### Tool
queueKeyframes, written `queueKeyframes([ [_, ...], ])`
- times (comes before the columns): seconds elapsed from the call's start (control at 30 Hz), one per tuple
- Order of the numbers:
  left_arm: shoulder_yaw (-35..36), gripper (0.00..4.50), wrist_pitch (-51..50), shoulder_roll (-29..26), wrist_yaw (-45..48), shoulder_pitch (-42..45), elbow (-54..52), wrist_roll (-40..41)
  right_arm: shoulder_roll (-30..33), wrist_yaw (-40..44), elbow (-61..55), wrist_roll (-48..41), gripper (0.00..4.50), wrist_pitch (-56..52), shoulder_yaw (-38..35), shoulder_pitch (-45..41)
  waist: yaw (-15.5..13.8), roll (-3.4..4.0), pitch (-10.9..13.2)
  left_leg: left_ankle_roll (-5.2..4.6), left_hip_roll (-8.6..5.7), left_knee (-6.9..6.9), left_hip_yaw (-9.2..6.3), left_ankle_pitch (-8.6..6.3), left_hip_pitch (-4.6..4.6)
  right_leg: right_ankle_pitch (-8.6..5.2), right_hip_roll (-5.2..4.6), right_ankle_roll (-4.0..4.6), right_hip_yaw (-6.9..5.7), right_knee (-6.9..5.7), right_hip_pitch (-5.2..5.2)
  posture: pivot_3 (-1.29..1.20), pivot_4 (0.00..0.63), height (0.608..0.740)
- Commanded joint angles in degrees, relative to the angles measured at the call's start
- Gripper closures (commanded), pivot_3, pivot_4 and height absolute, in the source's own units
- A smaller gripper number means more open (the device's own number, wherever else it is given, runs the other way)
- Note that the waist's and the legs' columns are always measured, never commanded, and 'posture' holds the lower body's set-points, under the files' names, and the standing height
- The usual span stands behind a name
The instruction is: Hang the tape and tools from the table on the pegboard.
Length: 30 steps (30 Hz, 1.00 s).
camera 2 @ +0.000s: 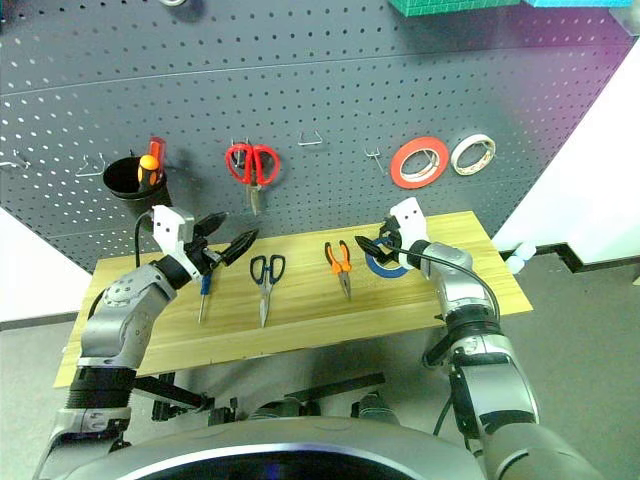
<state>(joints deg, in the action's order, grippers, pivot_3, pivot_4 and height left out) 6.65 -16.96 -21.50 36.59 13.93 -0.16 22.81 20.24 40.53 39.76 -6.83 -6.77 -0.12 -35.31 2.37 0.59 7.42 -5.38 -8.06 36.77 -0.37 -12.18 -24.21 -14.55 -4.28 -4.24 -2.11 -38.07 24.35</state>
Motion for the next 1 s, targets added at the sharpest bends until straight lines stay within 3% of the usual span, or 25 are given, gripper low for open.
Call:
queueKeyframes([
  [0.03, 0.79, 0.02, -2.52, -1.83, 1.85, -0.43, -4.17, 2.46, 0.59, 0.27, -0.99, -0.01, 0.00, 1.03, -0.48, -1.45, 0.03, 0.01, 0.29, 0.00, 0.00, 0.00, 0.00, 0.00, -0.01, -0.04, 0.00, 0.07, 0.00, 0.01, 0.00, -0.05, 0.161, 0.726],
  [0.43, -2.04, 0.02, -20.98, -10.85, 10.90, 4.40, -10.91, 11.40, 1.01, 0.85, 1.58, 0.54, 0.00, 0.89, -0.24, -1.96, -0.01, -0.07, 2.93, 0.00, 0.00, -0.05, 0.00, 0.01, -0.16, -0.06, -0.02, 0.09, 0.01, 0.06, 0.16, -0.04, 0.201, 0.726],
  [0.63, -4.20, 0.02, -21.91, -13.51, 13.77, 6.18, -12.86, 10.62, 0.99, 0.79, 4.12, 1.44, 0.00, 1.50, 0.19, -2.77, -0.03, -0.18, 3.51, 0.05, 0.00, -0.42, 0.00, 0.04, -0.16, 0.02, -0.02, -0.04, 0.01, 0.35, 0.19, -0.04, 0.220, 0.726],
  [1.0, -4.84, 0.02, -21.66, -12.67, 11.94, 6.69, -14.38, 10.25, 1.13, 0.01, 9.51, 3.81, 0.00, -0.29, 1.08, -6.18, -0.21, -0.30, 5.60, 0.13, 0.01, -0.74, 0.00, 0.09, -0.18, 0.04, -0.02, -0.07, 0.01, 0.78, 0.18, -0.02, 0.262, 0.726],
])
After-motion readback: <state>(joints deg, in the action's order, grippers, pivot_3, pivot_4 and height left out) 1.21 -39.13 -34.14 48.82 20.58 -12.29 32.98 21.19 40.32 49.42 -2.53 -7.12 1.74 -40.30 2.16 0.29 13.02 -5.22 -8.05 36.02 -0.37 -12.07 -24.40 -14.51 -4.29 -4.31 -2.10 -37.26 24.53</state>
